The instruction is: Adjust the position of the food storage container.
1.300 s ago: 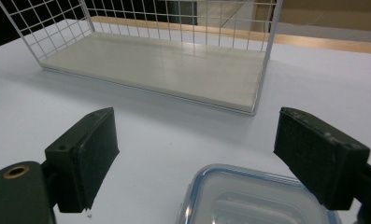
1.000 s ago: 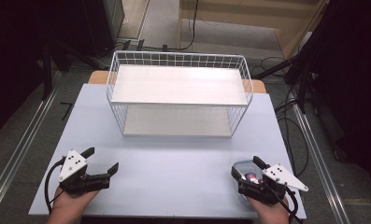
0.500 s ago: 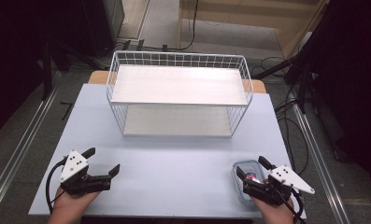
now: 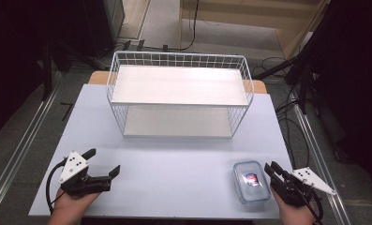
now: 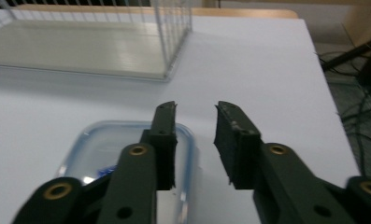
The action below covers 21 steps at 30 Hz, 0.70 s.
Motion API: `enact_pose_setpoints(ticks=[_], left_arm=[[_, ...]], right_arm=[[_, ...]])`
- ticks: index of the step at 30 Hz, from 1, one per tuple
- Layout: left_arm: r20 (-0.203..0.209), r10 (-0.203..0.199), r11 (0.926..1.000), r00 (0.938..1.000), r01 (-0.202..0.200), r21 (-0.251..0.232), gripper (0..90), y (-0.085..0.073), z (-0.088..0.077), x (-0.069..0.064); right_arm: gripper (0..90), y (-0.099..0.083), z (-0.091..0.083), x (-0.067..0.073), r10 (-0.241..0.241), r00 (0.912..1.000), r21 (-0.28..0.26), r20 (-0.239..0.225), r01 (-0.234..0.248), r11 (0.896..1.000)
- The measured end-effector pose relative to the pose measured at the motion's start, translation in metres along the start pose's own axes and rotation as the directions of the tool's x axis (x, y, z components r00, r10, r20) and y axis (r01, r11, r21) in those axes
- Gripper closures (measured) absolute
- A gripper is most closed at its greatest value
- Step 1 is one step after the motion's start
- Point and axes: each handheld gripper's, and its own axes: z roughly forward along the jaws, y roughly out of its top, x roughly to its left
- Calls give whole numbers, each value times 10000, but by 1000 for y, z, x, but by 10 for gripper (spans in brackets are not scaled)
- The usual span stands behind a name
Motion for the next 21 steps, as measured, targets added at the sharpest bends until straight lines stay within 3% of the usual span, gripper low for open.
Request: enact_pose_setpoints(ticks=[1, 2, 4, 7, 9, 13, 21], left_arm=[[-20, -14, 10000, 10000, 14, -23, 25, 0, 0, 0], [-44, -19, 10000, 10000, 18, -52, 25, 0, -1, 0], [-58, -36, 10000, 10000, 35, -86, 25, 0, -1, 0], [-36, -41, 10000, 10000, 41, -70, 25, 0, -2, 0], [-41, -47, 10000, 10000, 47, -77, 25, 0, -2, 0], [-52, -16, 9999, 10000, 15, -123, 25, 1, -3, 0], [-55, -26, 9999, 10000, 26, -135, 23, 1, -2, -1]], right_arm=[[774, 0, 0, 0, 0, 10000, 0, 0, 0, 10000], [858, -3, 0, -6, 110, 9998, 222, 152, -113, 9997], [900, -5, 1, -8, 111, 9997, 326, 211, -118, 9994], [900, -13, 3, -14, -7, 9996, 954, 299, -21, 9954], [900, -15, 3, -14, 4, 9995, 1060, 328, -39, 9944], [900, -28, 6, -21, 103, 9998, 1778, 181, -134, 9840], [900, -39, 8, -19, 154, 9996, 2421, -222, -96, 9702]])
